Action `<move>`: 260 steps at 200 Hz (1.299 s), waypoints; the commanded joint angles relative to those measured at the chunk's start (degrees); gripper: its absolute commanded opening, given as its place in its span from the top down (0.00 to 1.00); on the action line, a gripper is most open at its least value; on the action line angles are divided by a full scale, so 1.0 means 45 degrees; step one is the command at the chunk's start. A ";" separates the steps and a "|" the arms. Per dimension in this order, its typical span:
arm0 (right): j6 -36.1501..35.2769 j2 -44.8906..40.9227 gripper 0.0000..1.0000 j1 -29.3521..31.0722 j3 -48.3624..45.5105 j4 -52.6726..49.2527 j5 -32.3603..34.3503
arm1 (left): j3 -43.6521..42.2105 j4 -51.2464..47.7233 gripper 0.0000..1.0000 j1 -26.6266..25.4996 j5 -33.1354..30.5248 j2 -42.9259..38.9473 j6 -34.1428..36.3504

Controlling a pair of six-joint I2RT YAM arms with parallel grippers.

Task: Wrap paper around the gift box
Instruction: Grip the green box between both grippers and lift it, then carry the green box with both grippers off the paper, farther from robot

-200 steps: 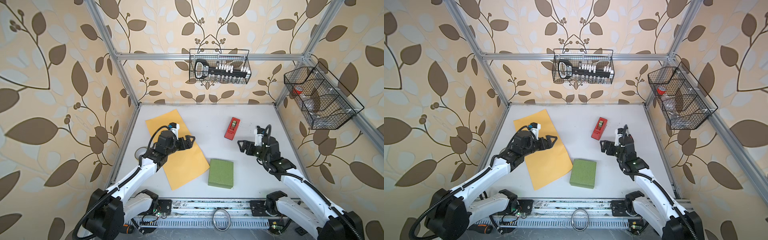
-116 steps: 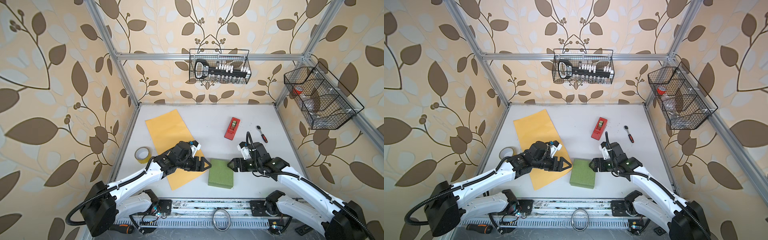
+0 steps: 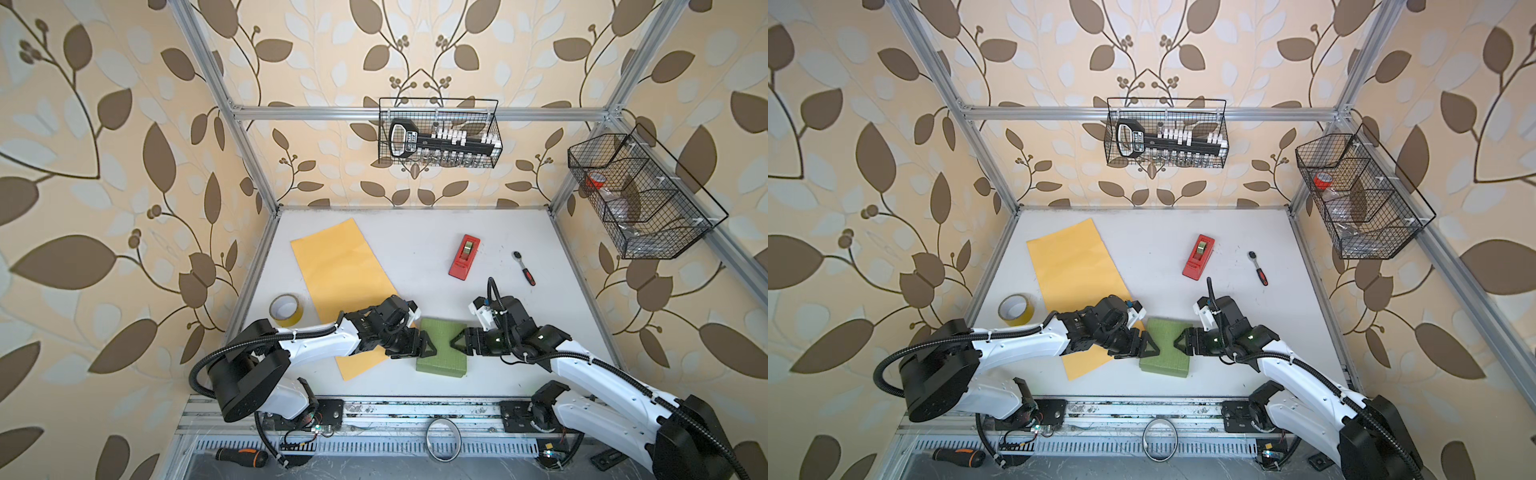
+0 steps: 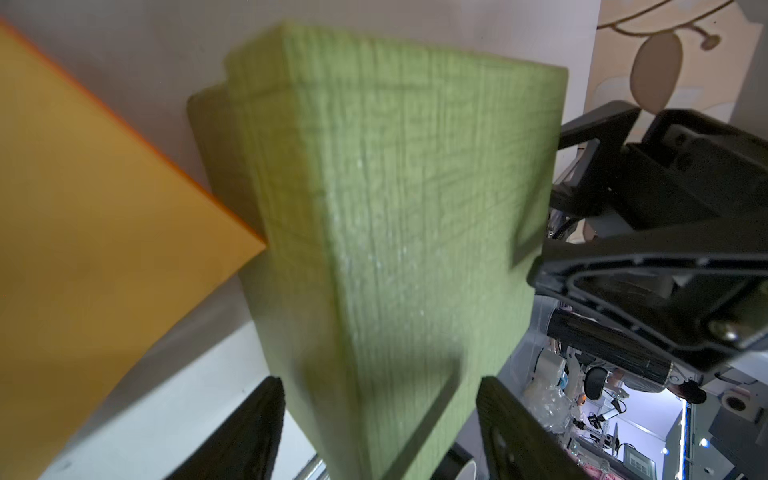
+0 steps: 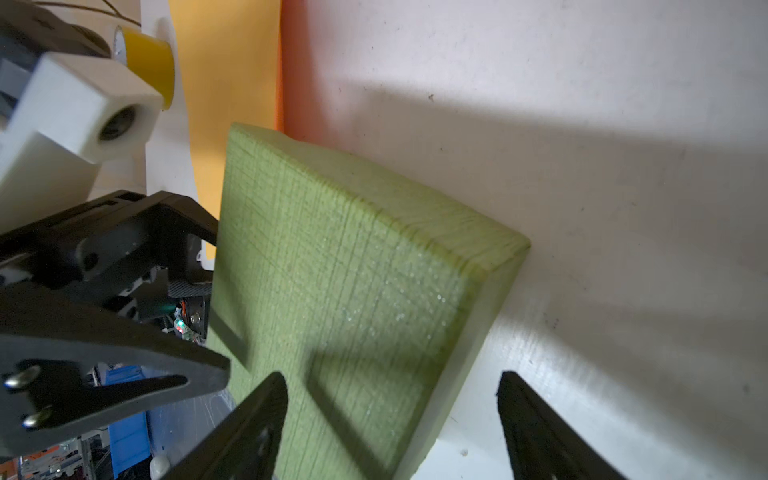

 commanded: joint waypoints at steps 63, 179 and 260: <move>0.0361 0.1037 0.34 -0.3030 -0.0033 0.2375 -0.0462 | 0.5101 0.0761 0.29 0.0363 0.0446 0.4276 0.0492; 0.2405 0.7782 0.30 -0.0069 0.4956 0.6179 0.2203 | 0.5390 -0.0339 0.28 0.5844 0.1614 0.4806 0.2138; 0.1356 1.2643 0.30 -0.0645 1.1081 0.4935 0.2874 | 0.7869 -0.1126 0.24 0.7370 0.1141 0.6659 0.2336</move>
